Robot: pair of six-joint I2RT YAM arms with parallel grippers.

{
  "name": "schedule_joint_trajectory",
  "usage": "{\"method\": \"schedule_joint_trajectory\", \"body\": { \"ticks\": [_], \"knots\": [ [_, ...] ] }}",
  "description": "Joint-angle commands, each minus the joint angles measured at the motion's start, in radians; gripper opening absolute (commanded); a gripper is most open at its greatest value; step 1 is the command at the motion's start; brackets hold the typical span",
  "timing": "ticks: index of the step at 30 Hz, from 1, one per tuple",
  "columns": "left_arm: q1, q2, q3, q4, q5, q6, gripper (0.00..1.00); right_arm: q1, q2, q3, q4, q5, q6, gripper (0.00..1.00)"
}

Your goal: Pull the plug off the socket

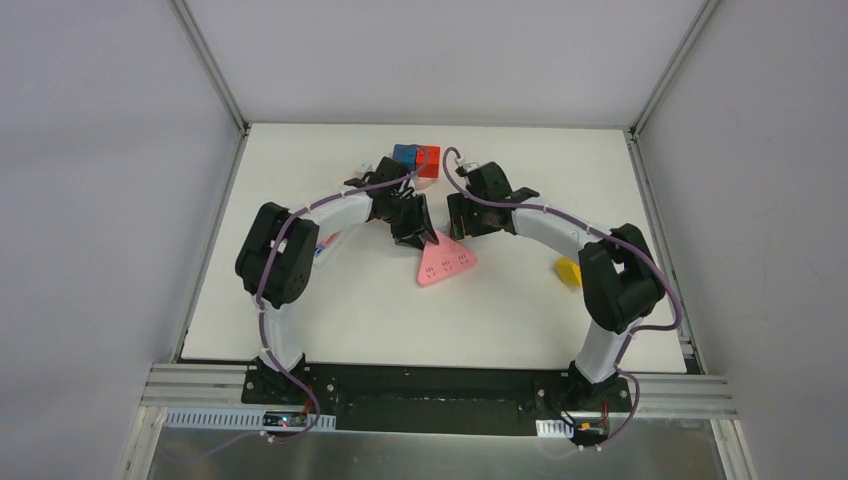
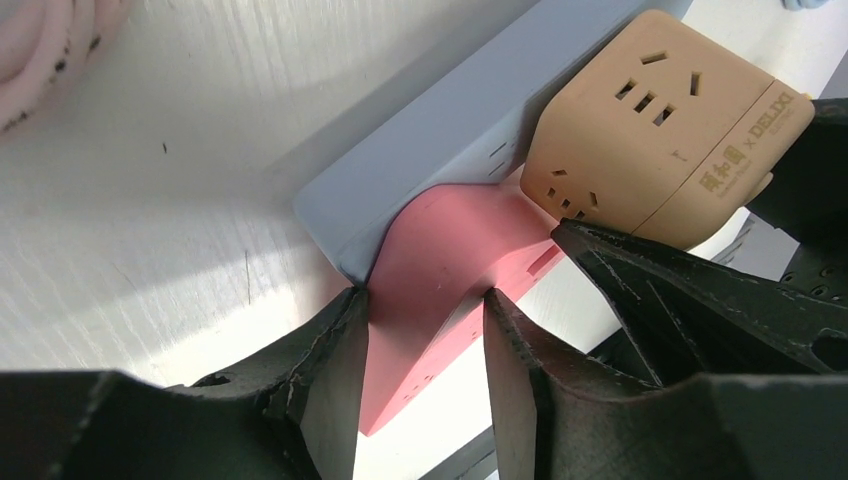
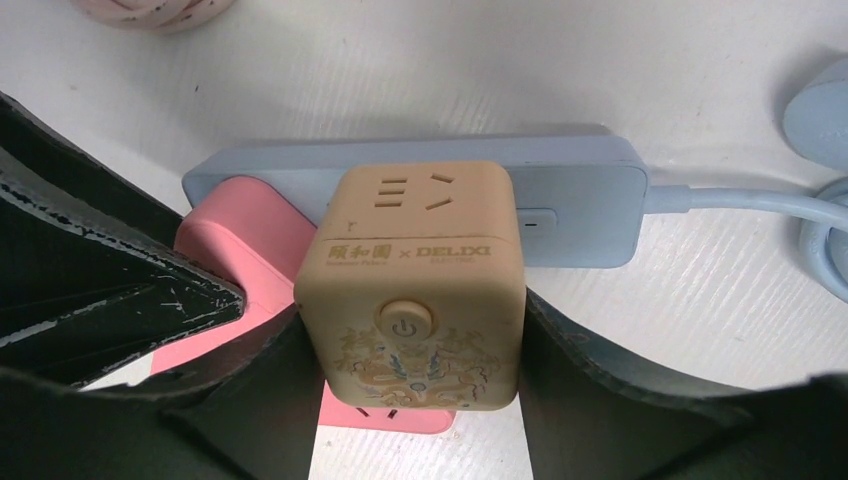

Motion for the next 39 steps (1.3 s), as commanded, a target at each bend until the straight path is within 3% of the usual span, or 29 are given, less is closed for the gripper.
{"method": "schedule_joint_trajectory", "body": {
  "ticks": [1, 6, 12, 14, 25, 29, 34, 36, 39],
  "knots": [
    [0.006, 0.036, -0.08, -0.069, -0.176, 0.061, 0.33, 0.047, -0.147, 0.051, 0.076, -0.216, 0.074, 0.0],
    [0.006, 0.031, -0.105, -0.103, -0.206, 0.07, 0.31, 0.049, -0.112, 0.104, 0.046, -0.245, 0.143, 0.0],
    [0.004, 0.027, -0.109, -0.134, -0.238, 0.088, 0.3, 0.168, -0.064, 0.105, 0.008, 0.209, 0.037, 0.0],
    [0.004, 0.031, -0.106, -0.147, -0.243, 0.089, 0.29, 0.173, -0.066, 0.097, 0.011, 0.265, 0.036, 0.0],
    [0.004, 0.046, -0.072, -0.208, -0.205, 0.08, 0.27, 0.068, -0.126, 0.077, 0.081, -0.216, 0.172, 0.0],
    [0.004, 0.057, -0.051, -0.235, -0.202, 0.092, 0.27, 0.155, -0.084, 0.098, 0.042, -0.066, 0.119, 0.0],
    [0.004, 0.064, -0.044, -0.262, -0.185, 0.082, 0.27, 0.172, -0.104, 0.097, 0.037, 0.159, 0.113, 0.0],
    [0.004, 0.065, -0.041, -0.268, -0.184, 0.081, 0.27, 0.154, -0.136, 0.087, 0.043, 0.122, 0.114, 0.0],
    [0.004, 0.075, -0.027, -0.284, -0.179, 0.085, 0.27, 0.088, -0.201, 0.01, 0.162, -0.11, 0.162, 0.0]
  ]
}}
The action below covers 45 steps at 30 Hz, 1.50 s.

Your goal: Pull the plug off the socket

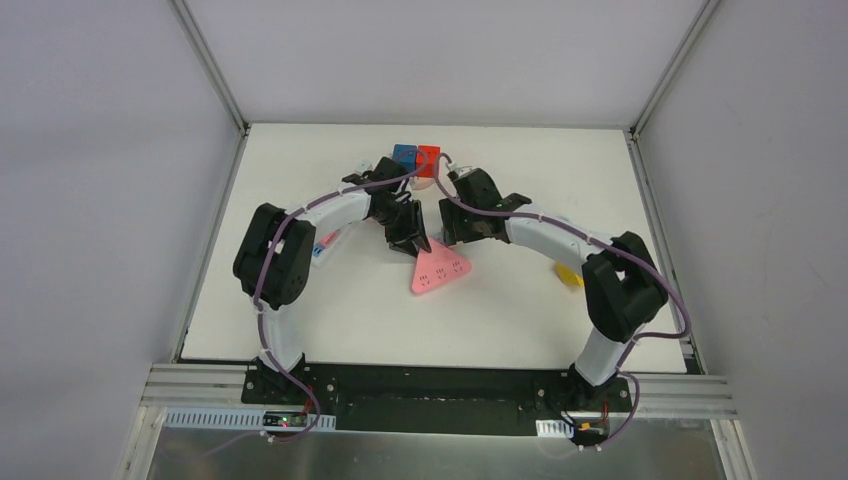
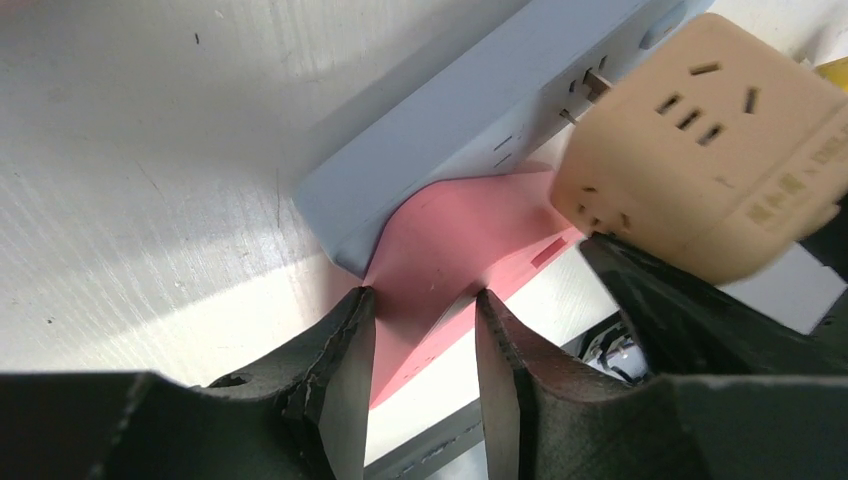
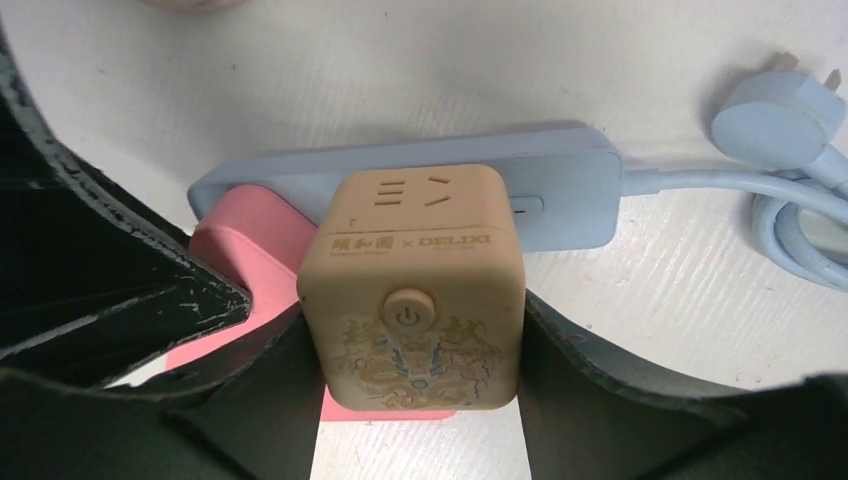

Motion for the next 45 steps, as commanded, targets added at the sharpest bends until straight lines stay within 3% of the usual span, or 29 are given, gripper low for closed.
{"method": "schedule_joint_trajectory", "body": {
  "ticks": [1, 3, 10, 18, 27, 28, 29, 30, 33, 39, 41, 45],
  "knots": [
    [0.004, 0.106, -0.029, -0.119, -0.172, 0.033, 0.27, -0.036, -0.187, -0.019, 0.251, -0.269, 0.093, 0.0],
    [0.004, 0.111, -0.024, -0.112, -0.165, 0.03, 0.26, -0.026, -0.176, -0.009, 0.242, -0.323, 0.122, 0.0],
    [0.004, 0.119, 0.009, -0.119, -0.153, 0.021, 0.26, 0.008, -0.145, 0.002, 0.168, -0.15, 0.084, 0.0],
    [0.004, 0.091, 0.035, -0.108, -0.131, 0.025, 0.31, -0.088, -0.246, -0.046, 0.157, -0.076, 0.129, 0.0],
    [0.006, 0.065, 0.191, -0.124, 0.036, 0.118, 0.66, -0.318, -0.357, -0.159, 0.134, -0.07, 0.325, 0.0],
    [0.006, 0.066, 0.217, -0.14, 0.041, 0.137, 0.77, -0.352, -0.36, -0.167, 0.125, -0.072, 0.357, 0.0],
    [0.006, 0.064, 0.245, -0.158, 0.039, 0.165, 0.95, -0.385, -0.361, -0.175, 0.113, -0.075, 0.385, 0.0],
    [0.006, 0.064, 0.268, -0.174, 0.034, 0.192, 0.98, -0.422, -0.361, -0.181, 0.106, -0.085, 0.412, 0.01],
    [0.007, 0.064, 0.331, -0.218, -0.003, 0.245, 0.99, -0.536, -0.351, -0.2, 0.1, -0.152, 0.486, 0.13],
    [0.025, 0.016, 0.332, -0.207, -0.063, 0.258, 0.99, -0.706, -0.253, -0.18, 0.169, -0.287, 0.569, 0.19],
    [0.03, -0.014, 0.31, -0.185, -0.078, 0.257, 0.99, -0.735, -0.188, -0.134, 0.175, -0.325, 0.575, 0.2],
    [0.036, -0.059, 0.281, -0.16, -0.126, 0.277, 0.99, -0.751, 0.005, 0.066, -0.003, -0.387, 0.536, 0.2]
  ]
}}
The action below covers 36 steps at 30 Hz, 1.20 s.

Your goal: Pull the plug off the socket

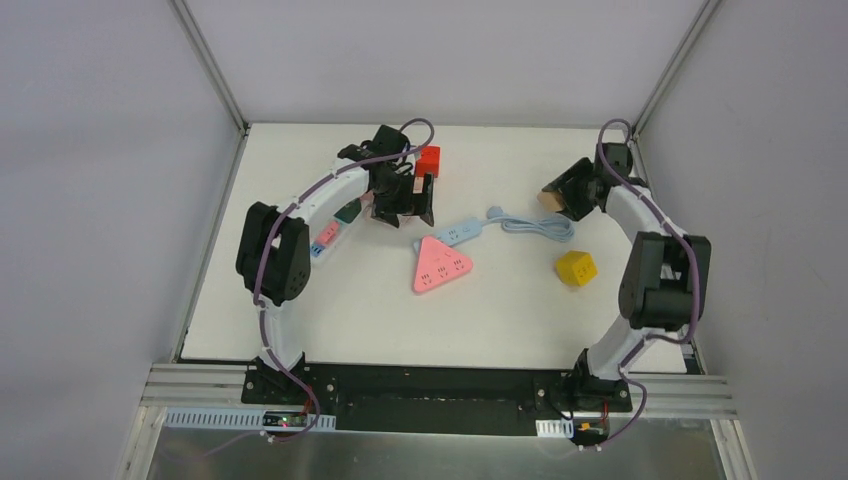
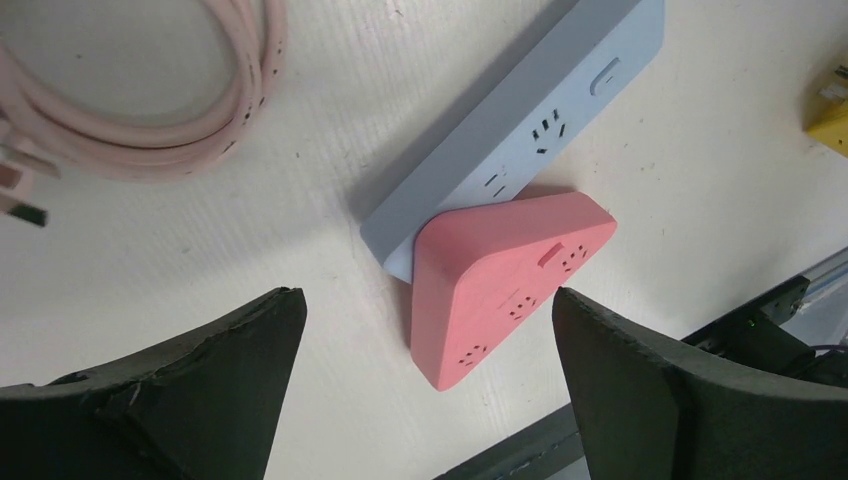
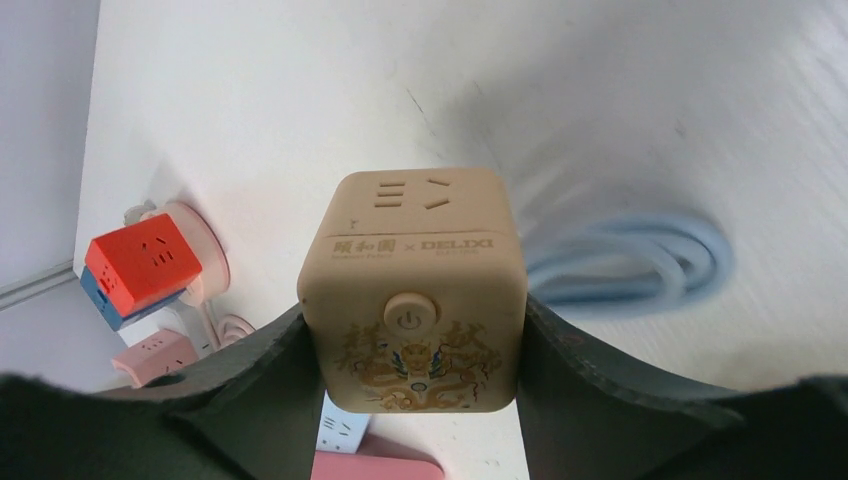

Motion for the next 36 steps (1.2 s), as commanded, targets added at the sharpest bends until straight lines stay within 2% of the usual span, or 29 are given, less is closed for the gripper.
{"method": "schedule_joint_trajectory", "body": {
  "ticks": [1, 4, 7, 9, 15, 21, 24, 29, 33, 36],
  "knots": [
    [0.018, -0.109, -0.024, 0.013, -0.075, 0.048, 0.99, -0.006, 0.169, 0.221, -0.109, -0.13, 0.002, 0.22],
    [0.032, -0.118, -0.033, 0.009, -0.081, 0.052, 0.99, -0.006, 0.25, 0.288, -0.136, -0.156, -0.011, 0.32],
    [0.042, -0.132, -0.058, 0.023, -0.073, 0.049, 0.99, -0.006, 0.286, 0.317, -0.147, -0.143, -0.028, 0.54],
    [0.047, -0.137, -0.069, 0.028, -0.071, 0.047, 0.99, -0.006, 0.287, 0.319, -0.147, -0.105, -0.043, 0.66],
    [0.052, -0.133, -0.067, 0.028, -0.085, 0.053, 0.98, -0.006, 0.264, 0.32, -0.177, -0.014, -0.062, 0.85],
    [0.063, -0.103, -0.011, 0.006, -0.092, 0.061, 0.97, -0.001, 0.181, 0.278, -0.162, 0.037, -0.077, 0.89],
    [0.067, -0.09, 0.004, 0.0, -0.083, 0.058, 0.95, 0.014, 0.11, 0.27, -0.197, 0.137, -0.107, 0.89],
    [0.071, -0.088, -0.022, 0.028, -0.064, 0.022, 0.92, 0.032, -0.016, 0.237, -0.236, 0.199, -0.156, 0.89],
    [0.071, -0.079, -0.047, 0.051, -0.026, -0.002, 0.87, 0.087, -0.113, 0.134, -0.174, 0.036, -0.198, 0.89],
    [0.071, -0.07, -0.073, 0.075, 0.001, -0.022, 0.79, 0.143, -0.187, -0.001, -0.056, -0.128, -0.179, 0.85]
  ]
}}
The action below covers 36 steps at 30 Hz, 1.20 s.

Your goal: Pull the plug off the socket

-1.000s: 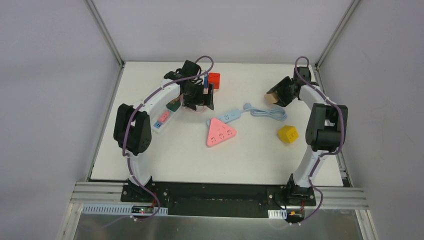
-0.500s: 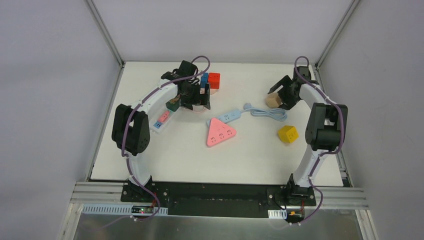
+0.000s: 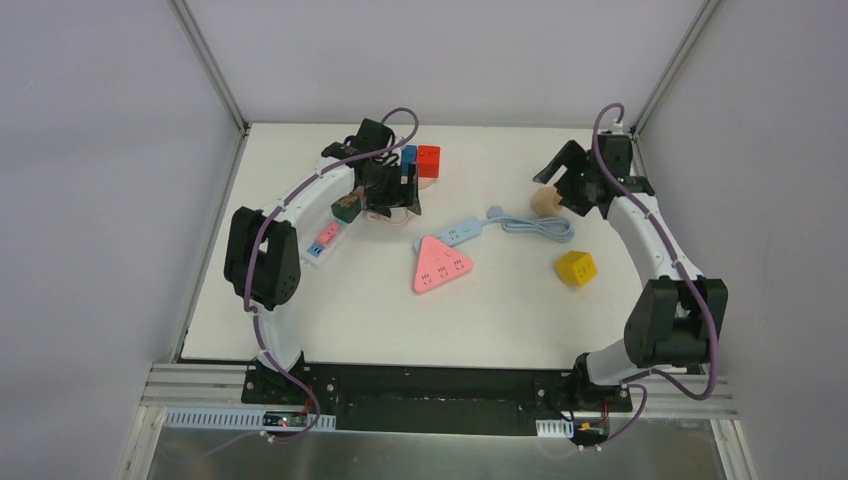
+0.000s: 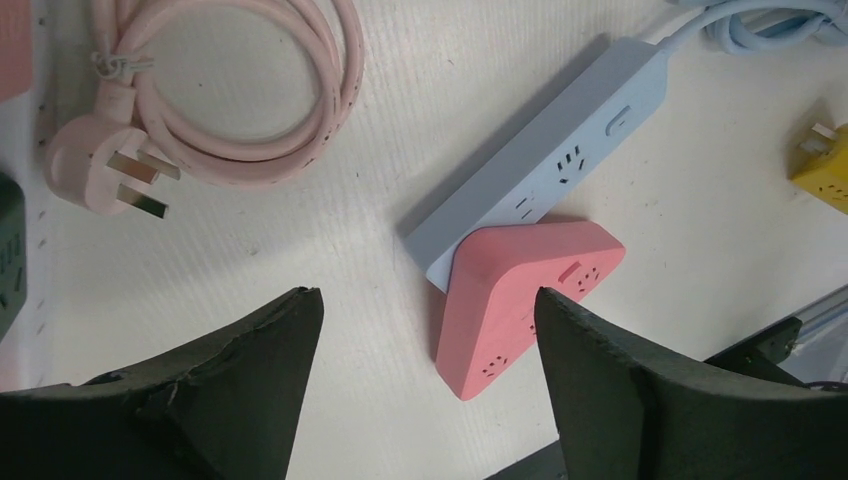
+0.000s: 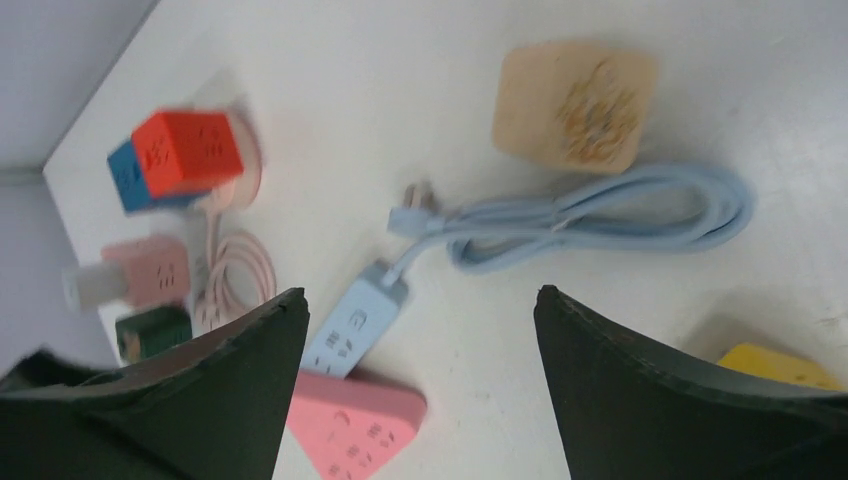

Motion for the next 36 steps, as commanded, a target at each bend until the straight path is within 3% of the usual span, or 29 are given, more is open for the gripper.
{"method": "schedule_joint_trajectory", "body": {
  "ticks": [1, 5, 8, 17, 22, 28, 30, 31, 36],
  "knots": [
    [0.012, 0.018, -0.043, 0.044, 0.066, -0.043, 0.77, 0.094, -0.1, -0.182, 0.168, -0.239, -0.006, 0.81],
    [0.009, 0.044, -0.109, 0.093, 0.119, -0.08, 0.63, 0.224, -0.145, -0.312, 0.286, -0.295, 0.045, 0.63],
    [0.009, 0.061, -0.148, 0.123, 0.116, -0.103, 0.58, 0.3, -0.116, -0.327, 0.283, -0.288, 0.066, 0.55],
    [-0.001, 0.088, -0.229, 0.208, 0.174, -0.128, 0.51, 0.381, -0.071, -0.327, 0.298, -0.29, 0.049, 0.5],
    [-0.006, 0.106, -0.255, 0.216, 0.116, -0.145, 0.45, 0.394, -0.062, -0.328, 0.318, -0.301, 0.046, 0.5],
    [-0.008, 0.124, -0.281, 0.18, 0.06, -0.154, 0.39, 0.397, -0.024, -0.341, 0.342, -0.312, 0.048, 0.52],
    [-0.01, 0.128, -0.294, 0.176, 0.063, -0.154, 0.38, 0.397, -0.004, -0.347, 0.348, -0.335, 0.083, 0.71],
    [-0.01, 0.127, -0.301, 0.179, 0.066, -0.154, 0.37, 0.396, 0.007, -0.352, 0.354, -0.344, 0.097, 0.76],
    [-0.014, 0.125, -0.328, 0.184, 0.078, -0.157, 0.37, 0.404, 0.054, -0.395, 0.412, -0.396, 0.133, 0.84]
  ]
}}
